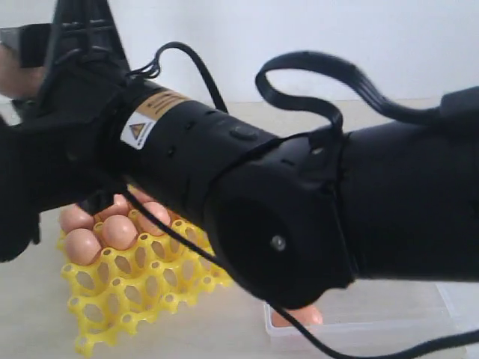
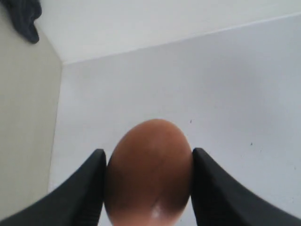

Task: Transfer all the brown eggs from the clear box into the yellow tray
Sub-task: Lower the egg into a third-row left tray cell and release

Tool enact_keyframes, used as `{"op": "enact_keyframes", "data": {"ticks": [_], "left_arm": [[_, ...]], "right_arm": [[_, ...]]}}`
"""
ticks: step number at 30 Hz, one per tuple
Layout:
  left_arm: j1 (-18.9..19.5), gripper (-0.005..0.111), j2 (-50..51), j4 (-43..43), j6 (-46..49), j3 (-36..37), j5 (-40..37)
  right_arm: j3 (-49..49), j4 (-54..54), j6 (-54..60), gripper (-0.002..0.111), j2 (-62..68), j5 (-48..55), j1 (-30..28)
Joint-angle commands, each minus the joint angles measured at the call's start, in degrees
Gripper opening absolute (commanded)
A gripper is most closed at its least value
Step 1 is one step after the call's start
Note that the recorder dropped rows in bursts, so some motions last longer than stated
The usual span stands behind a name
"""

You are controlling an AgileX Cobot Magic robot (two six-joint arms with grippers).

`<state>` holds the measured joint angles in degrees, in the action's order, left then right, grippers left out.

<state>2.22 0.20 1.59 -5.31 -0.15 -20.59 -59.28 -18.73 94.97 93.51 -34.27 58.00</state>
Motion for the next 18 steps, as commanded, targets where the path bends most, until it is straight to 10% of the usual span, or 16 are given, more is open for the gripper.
{"op": "enact_keyframes", "data": {"ticks": [1,8,18], "left_arm": [[0.18,0.004,-0.2,-0.12,0.27,0.15,0.23],[0.18,0.004,-0.2,-0.12,0.27,0.15,0.23],[0.18,0.004,-0.2,-0.12,0.27,0.15,0.23]], "right_arm": [[-0.14,2.51,-21.93,0.0,-0.79,-8.86,2.32],[-0.14,0.67,-91.4,0.0,-0.83,-23.11,2.5],[-0.14,27.6,-130.39,0.0,-0.83,-15.27,-4.88]]}}
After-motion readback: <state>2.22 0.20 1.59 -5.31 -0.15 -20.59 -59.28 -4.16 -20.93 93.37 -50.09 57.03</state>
